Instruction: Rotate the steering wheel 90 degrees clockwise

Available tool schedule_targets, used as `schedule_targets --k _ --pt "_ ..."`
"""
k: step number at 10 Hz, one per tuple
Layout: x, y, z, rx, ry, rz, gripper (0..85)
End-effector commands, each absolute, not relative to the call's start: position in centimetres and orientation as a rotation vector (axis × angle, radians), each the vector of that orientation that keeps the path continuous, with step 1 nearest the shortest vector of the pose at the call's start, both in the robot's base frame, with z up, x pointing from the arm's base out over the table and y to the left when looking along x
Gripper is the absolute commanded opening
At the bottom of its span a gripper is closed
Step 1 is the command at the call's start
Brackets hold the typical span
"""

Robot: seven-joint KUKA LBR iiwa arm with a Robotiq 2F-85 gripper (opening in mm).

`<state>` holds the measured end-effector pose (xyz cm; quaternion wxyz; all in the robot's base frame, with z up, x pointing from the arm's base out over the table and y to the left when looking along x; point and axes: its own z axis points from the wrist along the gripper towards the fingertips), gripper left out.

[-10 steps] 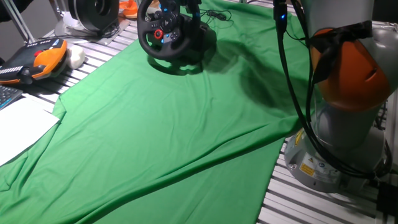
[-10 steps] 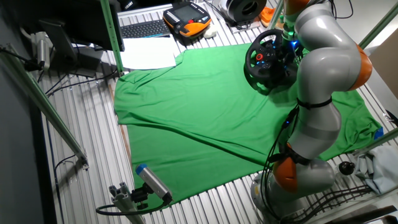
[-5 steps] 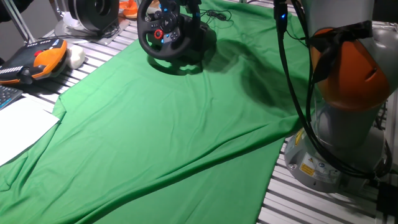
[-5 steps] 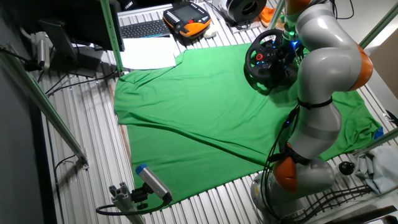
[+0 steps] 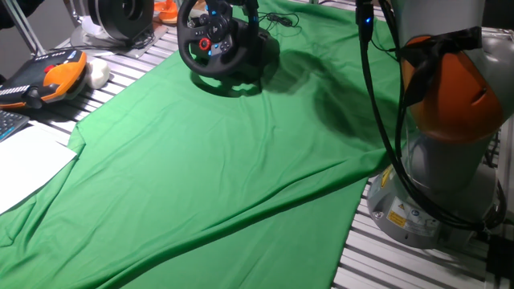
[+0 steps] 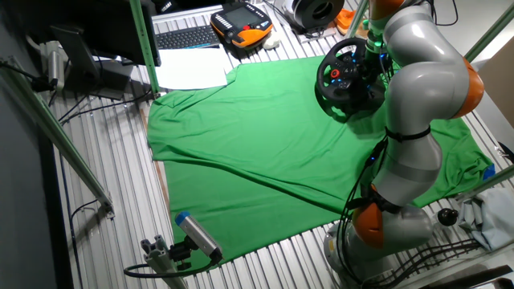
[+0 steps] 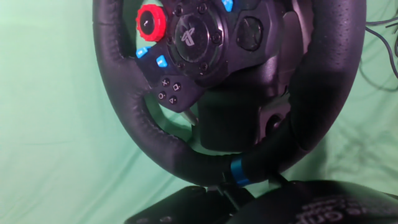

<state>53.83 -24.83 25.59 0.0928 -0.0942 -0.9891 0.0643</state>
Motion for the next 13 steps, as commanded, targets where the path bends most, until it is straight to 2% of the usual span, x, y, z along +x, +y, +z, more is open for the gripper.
schedule_targets --k 1,8,9,10,11,13 --pt "53.82 -24.82 25.57 -0.28 -2.936 0.189 34.0" --pt "53.82 -24.82 25.57 -0.293 -2.952 0.16 34.0" --pt "53.82 -24.82 25.57 -0.29 -2.955 0.148 17.0" --pt "53.82 -24.82 25.57 -0.278 -2.956 0.14 17.0" --pt "53.82 -24.82 25.57 -0.255 -2.957 0.136 0.0" --pt "53.82 -24.82 25.57 -0.24 -2.963 0.146 0.0"
